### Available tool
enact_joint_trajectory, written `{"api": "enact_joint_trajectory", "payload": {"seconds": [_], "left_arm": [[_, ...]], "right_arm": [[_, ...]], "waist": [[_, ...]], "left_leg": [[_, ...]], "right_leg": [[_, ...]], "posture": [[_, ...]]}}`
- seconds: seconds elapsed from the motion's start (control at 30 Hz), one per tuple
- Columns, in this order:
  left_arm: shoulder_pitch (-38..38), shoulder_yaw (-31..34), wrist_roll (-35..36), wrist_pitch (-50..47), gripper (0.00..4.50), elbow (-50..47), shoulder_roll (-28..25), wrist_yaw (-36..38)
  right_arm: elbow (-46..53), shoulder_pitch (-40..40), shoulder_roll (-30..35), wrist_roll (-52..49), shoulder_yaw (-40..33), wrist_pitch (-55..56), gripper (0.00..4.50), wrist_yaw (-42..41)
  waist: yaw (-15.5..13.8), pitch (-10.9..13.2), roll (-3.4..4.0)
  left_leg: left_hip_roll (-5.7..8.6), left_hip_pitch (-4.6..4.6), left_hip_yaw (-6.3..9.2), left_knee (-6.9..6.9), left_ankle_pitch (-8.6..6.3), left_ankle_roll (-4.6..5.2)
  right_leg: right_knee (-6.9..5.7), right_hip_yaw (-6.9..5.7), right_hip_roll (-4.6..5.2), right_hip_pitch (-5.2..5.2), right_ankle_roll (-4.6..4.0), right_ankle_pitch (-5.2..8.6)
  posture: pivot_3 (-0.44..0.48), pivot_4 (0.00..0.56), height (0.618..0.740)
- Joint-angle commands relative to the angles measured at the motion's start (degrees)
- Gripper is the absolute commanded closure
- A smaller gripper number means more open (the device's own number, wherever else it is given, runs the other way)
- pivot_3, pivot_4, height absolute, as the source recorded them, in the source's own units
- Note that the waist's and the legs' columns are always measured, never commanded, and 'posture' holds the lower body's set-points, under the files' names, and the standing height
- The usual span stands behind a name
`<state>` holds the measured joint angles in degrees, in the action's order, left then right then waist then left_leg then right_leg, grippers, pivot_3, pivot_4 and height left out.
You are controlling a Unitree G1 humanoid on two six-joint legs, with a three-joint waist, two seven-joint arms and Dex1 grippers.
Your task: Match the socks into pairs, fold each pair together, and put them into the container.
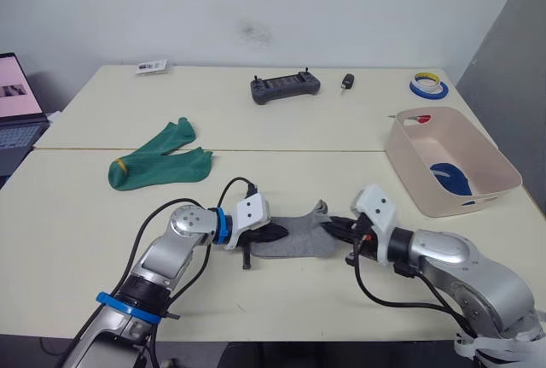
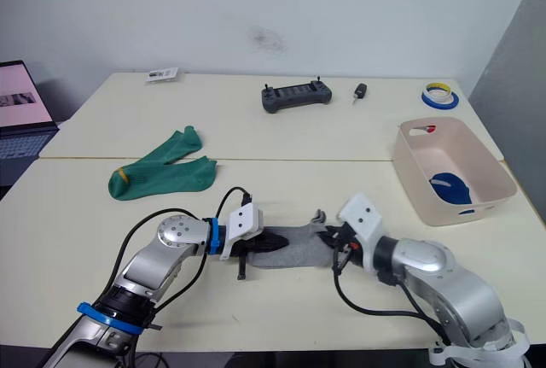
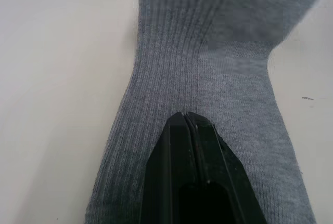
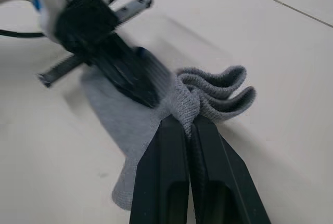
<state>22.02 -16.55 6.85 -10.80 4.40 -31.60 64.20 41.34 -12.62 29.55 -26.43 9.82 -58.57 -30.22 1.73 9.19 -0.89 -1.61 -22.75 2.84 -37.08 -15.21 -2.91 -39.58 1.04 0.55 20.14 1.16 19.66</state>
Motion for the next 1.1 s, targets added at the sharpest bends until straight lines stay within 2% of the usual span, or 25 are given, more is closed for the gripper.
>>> {"api": "enact_joint_trajectory", "payload": {"seconds": [0.03, 0.2, 0.37, 0.47, 0.73, 1.1], "left_arm": [[-0.48, 0.08, -0.76, -0.84, 4.50, 0.51, -0.57, -0.65], [-0.46, 3.03, 2.74, -3.11, 4.50, -2.32, -1.67, 0.35], [0.47, 6.81, 7.42, -7.64, 4.50, -6.07, -6.43, 3.46], [-0.31, 5.90, 6.08, -7.39, 4.50, -4.78, -7.75, 3.53], [-2.37, 3.35, 3.26, -5.72, 4.50, -3.13, -6.44, 2.03], [-1.98, 3.64, 2.64, -4.50, 4.50, -1.46, -6.54, 1.65]], "right_arm": [[0.51, -3.06, -2.87, -1.94, 2.74, -4.21, 4.47, 1.88], [-2.66, -4.90, -6.16, -1.53, 5.29, -5.32, 4.47, 3.79], [-4.70, -5.23, -6.23, -0.57, 6.28, -3.75, 4.47, 4.35], [-5.52, -5.70, -6.36, -0.39, 6.66, -3.00, 4.47, 4.06], [-8.01, -9.55, -8.90, -1.32, 8.67, -3.66, 4.47, 3.23], [-17.70, -14.10, -13.63, 2.26, 16.19, -0.38, 4.47, 2.26]], "waist": [[-0.01, 0.00, 0.00], [0.03, 0.00, 0.00], [0.12, 0.01, 0.01], [0.07, 0.02, 0.01], [0.06, 0.02, 0.01], [0.10, 0.02, 0.01]], "left_leg": [[0.00, 0.00, 0.01, 0.00, 0.00, 0.00], [0.00, -0.02, 0.01, 0.00, 0.00, 0.00], [-0.05, -0.06, 0.03, 0.01, 0.00, 0.00], [-0.02, -0.04, 0.02, 0.02, 0.00, 0.00], [-0.03, -0.07, 0.03, 0.01, 0.00, 0.00], [-0.04, -0.04, 0.03, 0.01, 0.00, 0.01]], "right_leg": [[0.00, -0.01, 0.00, 0.00, 0.00, 0.00], [0.01, 0.00, 0.01, 0.02, 0.00, 0.00], [-0.05, 0.00, -0.02, 0.11, 0.00, 0.00], [-0.03, 0.00, -0.01, 0.09, 0.00, 0.00], [-0.02, -0.01, -0.01, 0.10, 0.00, 0.00], [-0.06, -0.02, -0.01, 0.12, 0.00, 0.00]], "posture": [[0.000, 0.150, 0.740], [0.000, 0.150, 0.740], [0.000, 0.150, 0.740], [0.000, 0.150, 0.740], [0.000, 0.150, 0.740], [0.000, 0.150, 0.740]]}}
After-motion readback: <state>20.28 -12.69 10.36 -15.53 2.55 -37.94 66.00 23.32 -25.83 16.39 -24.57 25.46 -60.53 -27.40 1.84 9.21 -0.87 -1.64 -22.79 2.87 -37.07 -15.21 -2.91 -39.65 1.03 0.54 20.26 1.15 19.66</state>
